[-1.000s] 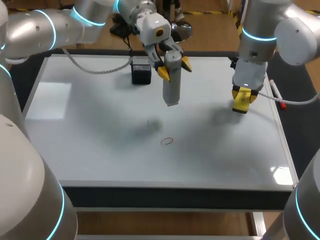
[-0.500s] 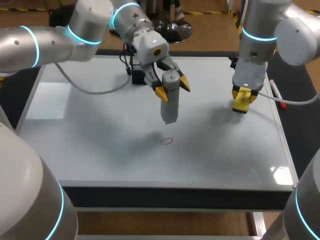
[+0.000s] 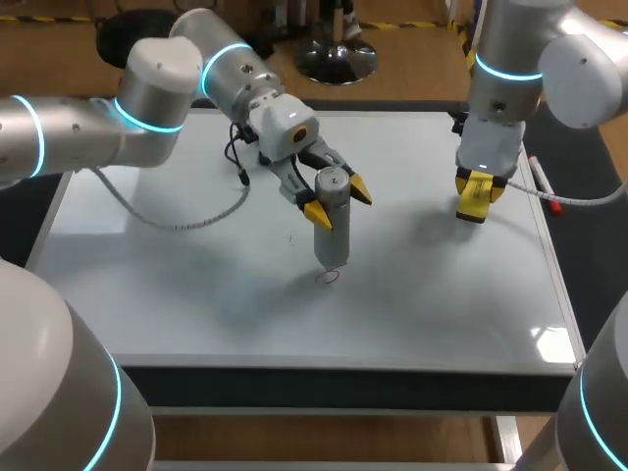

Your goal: Pick up the inspection probe, press it on each red-marked spot on the whiteboard one by one, put down the probe, pick up the eraser, and wipe off all the red marks.

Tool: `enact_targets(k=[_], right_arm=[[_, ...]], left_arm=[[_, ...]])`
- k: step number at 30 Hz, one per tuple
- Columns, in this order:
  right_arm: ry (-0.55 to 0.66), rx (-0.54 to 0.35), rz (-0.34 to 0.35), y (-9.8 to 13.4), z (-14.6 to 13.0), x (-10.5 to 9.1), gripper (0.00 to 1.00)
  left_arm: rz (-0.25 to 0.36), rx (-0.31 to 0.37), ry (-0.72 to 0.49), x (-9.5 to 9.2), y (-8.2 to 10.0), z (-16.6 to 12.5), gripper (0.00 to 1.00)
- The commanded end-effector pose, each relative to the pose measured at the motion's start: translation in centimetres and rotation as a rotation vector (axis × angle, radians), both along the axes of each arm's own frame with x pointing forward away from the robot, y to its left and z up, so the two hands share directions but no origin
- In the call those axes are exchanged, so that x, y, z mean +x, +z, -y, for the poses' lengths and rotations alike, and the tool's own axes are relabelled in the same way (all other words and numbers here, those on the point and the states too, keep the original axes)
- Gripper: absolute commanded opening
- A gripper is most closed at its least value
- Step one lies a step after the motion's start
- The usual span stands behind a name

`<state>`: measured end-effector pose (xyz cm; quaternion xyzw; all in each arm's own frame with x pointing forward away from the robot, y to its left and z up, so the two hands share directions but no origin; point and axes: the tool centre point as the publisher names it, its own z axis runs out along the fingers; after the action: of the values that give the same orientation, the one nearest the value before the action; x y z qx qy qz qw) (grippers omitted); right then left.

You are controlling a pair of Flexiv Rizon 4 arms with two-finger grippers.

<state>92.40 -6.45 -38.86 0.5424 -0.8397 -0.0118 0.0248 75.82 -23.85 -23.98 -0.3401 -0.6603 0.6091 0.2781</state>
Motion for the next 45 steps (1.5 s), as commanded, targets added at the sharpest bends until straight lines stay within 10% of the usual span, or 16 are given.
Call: enact_targets(k=[1, 45], right_arm=[[0.002, -0.003, 0.0, 0.1, 0.1, 0.0, 0.0], [0.002, -0.003, 0.0, 0.1, 0.1, 0.0, 0.0]], left_arm=[[-0.006, -0.011, 0.062, -0.5, -0.3, -0.3, 0.0], [-0.022, 0.017, 0.061, 0.4, -3.2, 0.0, 0.0]])
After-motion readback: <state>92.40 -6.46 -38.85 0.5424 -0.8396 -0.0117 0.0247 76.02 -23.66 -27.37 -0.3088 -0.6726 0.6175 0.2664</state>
